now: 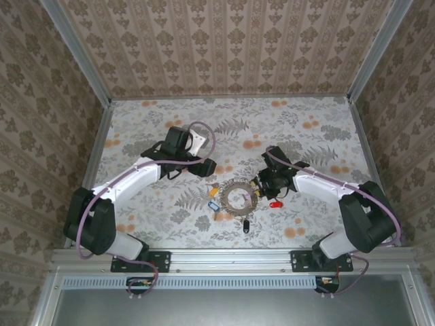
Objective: Put the keys on the keyring
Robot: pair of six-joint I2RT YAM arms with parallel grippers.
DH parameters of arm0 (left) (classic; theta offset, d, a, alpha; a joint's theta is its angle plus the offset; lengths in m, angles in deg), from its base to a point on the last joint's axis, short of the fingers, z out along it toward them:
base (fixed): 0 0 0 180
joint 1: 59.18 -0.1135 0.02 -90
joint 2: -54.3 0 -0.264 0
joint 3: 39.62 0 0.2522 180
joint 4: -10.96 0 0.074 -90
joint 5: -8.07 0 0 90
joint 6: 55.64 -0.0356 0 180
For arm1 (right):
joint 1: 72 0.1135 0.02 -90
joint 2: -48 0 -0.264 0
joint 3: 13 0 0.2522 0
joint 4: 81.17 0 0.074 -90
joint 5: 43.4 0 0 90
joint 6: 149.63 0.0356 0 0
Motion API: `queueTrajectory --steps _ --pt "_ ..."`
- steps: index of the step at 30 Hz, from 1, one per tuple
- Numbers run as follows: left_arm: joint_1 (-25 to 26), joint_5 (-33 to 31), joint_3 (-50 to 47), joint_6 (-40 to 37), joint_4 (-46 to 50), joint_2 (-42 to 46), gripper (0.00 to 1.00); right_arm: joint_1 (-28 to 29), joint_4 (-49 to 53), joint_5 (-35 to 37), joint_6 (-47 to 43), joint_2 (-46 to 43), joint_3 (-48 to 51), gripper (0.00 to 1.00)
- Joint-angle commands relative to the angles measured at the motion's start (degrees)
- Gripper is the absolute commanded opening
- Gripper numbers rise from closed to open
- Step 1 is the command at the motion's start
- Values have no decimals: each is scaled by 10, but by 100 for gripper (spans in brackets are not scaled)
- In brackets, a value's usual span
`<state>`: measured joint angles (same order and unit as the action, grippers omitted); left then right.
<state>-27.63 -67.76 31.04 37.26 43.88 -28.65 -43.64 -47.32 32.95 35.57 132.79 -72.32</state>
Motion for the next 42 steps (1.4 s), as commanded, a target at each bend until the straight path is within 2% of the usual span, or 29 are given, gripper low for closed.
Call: queueTrajectory --steps 1,13,27,42 --pt "6 -14 9 -14 20 18 91 7 56 24 122 14 -17 26" --pt "18 -31 9 -24 25 26 91 10 18 31 155 48 -8 27" --pt "30 -45 9 -31 28 32 91 28 75 88 184 6 -15 30" --pt "37 -49 8 -35 28 33 91 37 44 89 229 -8 29 30"
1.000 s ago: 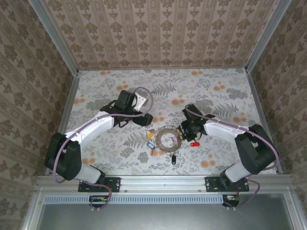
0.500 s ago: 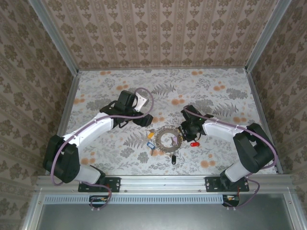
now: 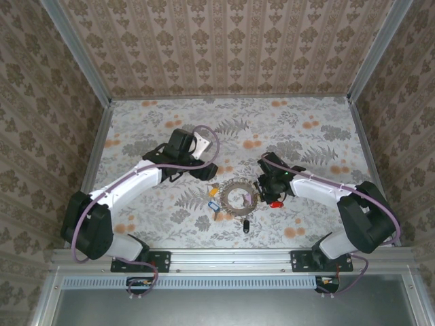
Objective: Put the keys on the keyring
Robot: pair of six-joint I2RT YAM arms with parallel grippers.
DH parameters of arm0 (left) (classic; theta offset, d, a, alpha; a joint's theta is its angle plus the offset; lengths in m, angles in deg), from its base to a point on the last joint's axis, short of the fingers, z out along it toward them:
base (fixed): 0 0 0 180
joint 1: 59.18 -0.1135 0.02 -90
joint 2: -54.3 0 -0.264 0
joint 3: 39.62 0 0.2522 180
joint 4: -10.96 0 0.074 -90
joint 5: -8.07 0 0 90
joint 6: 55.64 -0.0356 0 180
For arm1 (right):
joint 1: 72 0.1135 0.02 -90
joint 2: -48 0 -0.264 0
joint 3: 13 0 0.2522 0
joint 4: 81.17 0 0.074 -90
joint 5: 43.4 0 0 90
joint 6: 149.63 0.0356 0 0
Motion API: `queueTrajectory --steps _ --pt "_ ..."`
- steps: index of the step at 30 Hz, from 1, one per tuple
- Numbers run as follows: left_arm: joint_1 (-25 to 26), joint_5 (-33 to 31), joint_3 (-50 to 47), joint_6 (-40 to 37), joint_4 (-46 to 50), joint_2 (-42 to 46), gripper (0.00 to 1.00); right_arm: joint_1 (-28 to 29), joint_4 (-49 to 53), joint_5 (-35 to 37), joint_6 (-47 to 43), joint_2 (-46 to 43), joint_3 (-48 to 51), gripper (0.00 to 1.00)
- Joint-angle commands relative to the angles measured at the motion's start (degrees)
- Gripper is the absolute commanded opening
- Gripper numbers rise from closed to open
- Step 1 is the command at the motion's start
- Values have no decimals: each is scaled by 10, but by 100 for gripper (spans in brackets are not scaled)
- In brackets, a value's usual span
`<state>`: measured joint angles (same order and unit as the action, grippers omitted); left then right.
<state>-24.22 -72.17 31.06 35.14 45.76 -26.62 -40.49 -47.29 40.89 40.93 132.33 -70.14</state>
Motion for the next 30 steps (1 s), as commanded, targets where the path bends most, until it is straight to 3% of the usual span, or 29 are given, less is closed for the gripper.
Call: queueTrajectory --steps 1,19,30 --pt "3 -7 7 -14 10 14 91 7 39 9 179 -2 8 30" --pt "12 -19 7 -21 14 17 91 13 5 16 199 39 4 28" --pt "21 -25 7 -24 15 17 91 11 7 34 198 67 -15 21"
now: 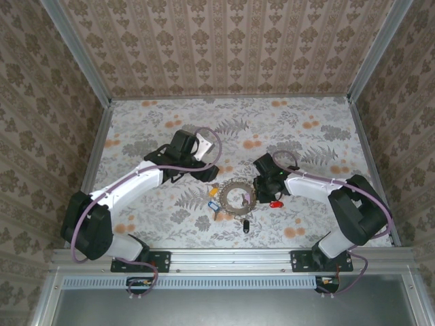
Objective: Put the keys on the keyring
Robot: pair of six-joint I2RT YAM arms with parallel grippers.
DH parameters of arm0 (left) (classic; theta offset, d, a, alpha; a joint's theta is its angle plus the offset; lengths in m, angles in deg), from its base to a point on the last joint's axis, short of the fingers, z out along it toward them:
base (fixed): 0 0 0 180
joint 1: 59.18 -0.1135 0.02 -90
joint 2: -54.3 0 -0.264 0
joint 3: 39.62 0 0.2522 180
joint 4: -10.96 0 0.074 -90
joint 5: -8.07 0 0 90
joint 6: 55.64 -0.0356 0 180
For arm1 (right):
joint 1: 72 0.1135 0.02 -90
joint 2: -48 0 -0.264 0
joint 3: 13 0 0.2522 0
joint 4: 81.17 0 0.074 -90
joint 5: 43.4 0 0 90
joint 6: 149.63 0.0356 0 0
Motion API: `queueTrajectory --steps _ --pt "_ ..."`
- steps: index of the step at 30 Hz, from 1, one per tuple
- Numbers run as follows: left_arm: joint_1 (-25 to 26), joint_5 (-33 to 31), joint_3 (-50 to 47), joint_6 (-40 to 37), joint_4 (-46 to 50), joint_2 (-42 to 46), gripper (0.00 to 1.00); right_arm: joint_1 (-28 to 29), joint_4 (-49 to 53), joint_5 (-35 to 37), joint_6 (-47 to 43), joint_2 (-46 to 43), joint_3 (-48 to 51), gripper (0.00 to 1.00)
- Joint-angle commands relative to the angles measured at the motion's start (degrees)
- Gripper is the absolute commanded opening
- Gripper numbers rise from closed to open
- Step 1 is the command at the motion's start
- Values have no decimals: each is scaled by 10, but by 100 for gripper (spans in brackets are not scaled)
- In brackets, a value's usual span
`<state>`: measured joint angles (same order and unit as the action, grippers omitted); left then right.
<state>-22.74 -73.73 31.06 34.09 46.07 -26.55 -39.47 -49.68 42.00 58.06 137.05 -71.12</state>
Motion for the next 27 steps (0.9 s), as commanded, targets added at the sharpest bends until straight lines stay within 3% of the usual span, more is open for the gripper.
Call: queueTrajectory --steps 1,20,27 --pt "7 -12 7 -14 13 17 91 1 32 25 25 21 -7 21" --pt "23 -27 4 -23 13 18 91 -9 64 56 5 11 -42 10" --pt "26 -23 -4 -12 1 27 91 -12 111 35 -41 6 -77 6"
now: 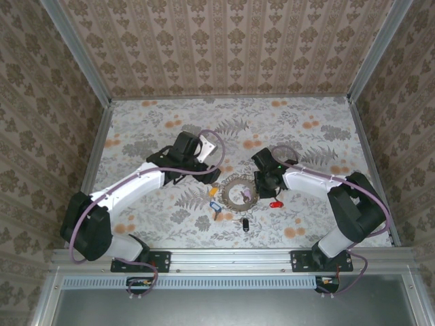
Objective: Put the keys on the keyring
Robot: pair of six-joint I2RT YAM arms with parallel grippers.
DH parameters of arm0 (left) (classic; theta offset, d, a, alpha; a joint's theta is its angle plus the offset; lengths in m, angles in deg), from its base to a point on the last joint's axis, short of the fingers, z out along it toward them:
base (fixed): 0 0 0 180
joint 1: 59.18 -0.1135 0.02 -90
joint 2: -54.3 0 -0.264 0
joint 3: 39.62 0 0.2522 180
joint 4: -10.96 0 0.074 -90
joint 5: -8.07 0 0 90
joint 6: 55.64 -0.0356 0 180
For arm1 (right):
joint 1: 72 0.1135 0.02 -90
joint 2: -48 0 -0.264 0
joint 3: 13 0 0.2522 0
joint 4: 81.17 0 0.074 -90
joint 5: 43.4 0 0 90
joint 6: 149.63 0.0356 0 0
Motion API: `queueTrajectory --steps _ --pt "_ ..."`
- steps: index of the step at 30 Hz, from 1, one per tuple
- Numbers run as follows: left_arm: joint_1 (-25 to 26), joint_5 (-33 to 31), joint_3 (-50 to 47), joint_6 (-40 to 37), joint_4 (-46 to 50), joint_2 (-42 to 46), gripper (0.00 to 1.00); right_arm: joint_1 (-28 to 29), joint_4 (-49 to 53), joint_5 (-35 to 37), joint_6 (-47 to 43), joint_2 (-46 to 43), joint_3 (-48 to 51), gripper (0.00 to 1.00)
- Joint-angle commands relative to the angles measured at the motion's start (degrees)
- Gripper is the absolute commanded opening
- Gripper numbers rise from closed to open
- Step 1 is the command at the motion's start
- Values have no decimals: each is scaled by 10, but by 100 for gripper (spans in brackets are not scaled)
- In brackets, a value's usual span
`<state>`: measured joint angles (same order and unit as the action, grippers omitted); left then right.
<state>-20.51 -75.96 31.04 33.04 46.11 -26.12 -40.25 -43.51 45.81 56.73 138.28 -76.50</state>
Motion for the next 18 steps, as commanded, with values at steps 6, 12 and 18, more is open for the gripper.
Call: queueTrajectory --steps 6,12,18 --pt "3 37 -41 -11 -50 71 90 -11 99 -14 -109 -15 -48 0" --pt "-7 198 -119 -59 -175 115 91 -13 72 -26 -214 -30 -50 0" --pt "-12 343 -232 -149 -425 125 86 -13 74 -58 -292 -31 -85 0"
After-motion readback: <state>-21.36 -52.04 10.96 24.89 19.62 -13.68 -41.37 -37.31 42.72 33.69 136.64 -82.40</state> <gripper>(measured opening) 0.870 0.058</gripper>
